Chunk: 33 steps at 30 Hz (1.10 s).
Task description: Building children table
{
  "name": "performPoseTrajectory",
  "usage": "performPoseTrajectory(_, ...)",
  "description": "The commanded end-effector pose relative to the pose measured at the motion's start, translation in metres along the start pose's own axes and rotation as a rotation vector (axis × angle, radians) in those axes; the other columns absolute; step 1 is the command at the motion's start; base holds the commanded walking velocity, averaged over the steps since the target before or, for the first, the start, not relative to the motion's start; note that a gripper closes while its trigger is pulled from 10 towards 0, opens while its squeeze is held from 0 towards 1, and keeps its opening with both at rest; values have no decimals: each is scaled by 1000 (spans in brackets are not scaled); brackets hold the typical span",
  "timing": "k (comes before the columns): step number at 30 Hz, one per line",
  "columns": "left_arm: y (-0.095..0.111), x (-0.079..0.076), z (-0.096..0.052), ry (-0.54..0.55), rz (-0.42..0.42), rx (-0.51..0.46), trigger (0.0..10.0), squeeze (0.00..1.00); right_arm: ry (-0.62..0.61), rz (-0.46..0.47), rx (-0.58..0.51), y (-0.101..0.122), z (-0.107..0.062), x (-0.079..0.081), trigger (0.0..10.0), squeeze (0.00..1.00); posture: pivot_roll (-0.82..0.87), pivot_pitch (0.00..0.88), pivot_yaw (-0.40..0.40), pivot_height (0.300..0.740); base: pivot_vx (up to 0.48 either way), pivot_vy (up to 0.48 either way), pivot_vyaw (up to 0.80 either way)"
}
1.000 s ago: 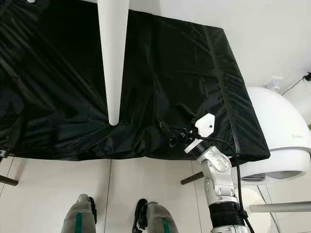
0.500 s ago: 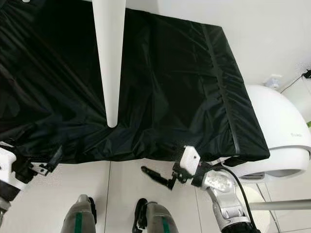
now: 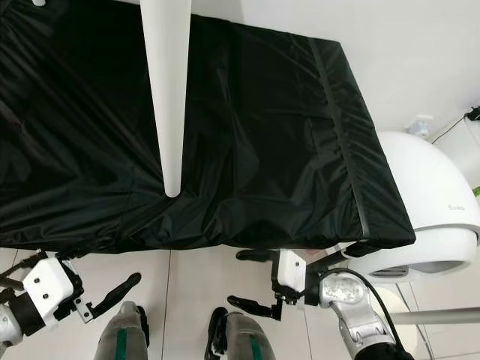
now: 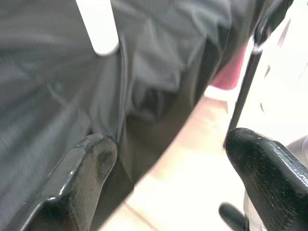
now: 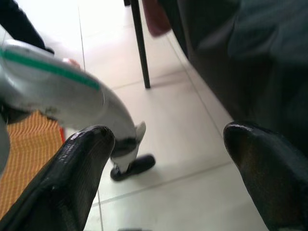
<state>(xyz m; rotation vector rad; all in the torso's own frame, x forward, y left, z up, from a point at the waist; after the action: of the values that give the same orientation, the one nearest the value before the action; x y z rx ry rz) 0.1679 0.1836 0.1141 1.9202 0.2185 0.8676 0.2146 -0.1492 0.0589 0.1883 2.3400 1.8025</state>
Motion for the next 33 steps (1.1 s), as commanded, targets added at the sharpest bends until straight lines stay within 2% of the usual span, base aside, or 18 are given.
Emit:
performPoseTrajectory(1,-9,-12,0,-51,-9,21,10000,0,-5,15,49,-12,-5,1,10000,0,159,193,-147,740,0,0,0)
performPoseTrajectory(4,-25,-22,-3,-69,-26,72,10000,0,-37,49,84,-25,-7,-2,10000,0,158,191,-147,740,0,0,0)
performPoseTrajectory(8,-30,-29,-7,-69,-46,90,10000,0,-49,65,100,-31,-8,-3,10000,0,161,190,-147,740,0,0,0)
performPoseTrajectory(11,-36,-43,-14,-64,-98,115,10000,0,-44,79,142,-41,-11,-2,10000,0,170,187,-153,740,0,0,0)
performPoseTrajectory(12,-36,-43,-14,-64,-98,115,10000,0,-44,79,142,-41,-11,-2,10000,0,170,187,-153,740,0,0,0)
performPoseTrajectory(14,-52,-55,-22,-57,-141,172,10000,0,-48,95,169,-48,-14,-4,10000,0,170,189,-158,740,0,0,0)
performPoseTrajectory(23,-82,-77,-33,-18,-246,266,10000,0,-94,139,215,-61,-15,-9,10000,0,176,187,-171,740,0,0,0)
performPoseTrajectory(25,-91,-85,-35,-17,-264,295,10000,0,-118,177,244,-71,-16,-7,10000,0,181,180,-174,740,0,0,0)
performPoseTrajectory(29,-94,-88,-36,-16,-278,307,10000,0,-130,191,255,-74,-16,-6,10000,0,181,180,-174,740,0,0,0)
performPoseTrajectory(33,-103,-92,-35,0,-295,339,10000,0,-174,247,287,-86,-17,-2,10000,0,183,171,-166,740,0,0,0)
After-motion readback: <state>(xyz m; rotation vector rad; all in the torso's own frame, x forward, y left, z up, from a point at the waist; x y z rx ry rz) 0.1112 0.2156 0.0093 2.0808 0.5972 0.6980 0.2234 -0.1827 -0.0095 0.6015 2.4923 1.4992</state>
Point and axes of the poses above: a point about 5 cm out from each wrist's last joint towards the gripper, its own z axis pointing out of the wrist towards the gripper, its own y axis along the axis of the wrist's last joint, x = y × z, the point moved 2 cm from there along z, pointing out of the wrist towards the gripper, and after that the axes turned 8 degrees about z, right-handed, at the moved point
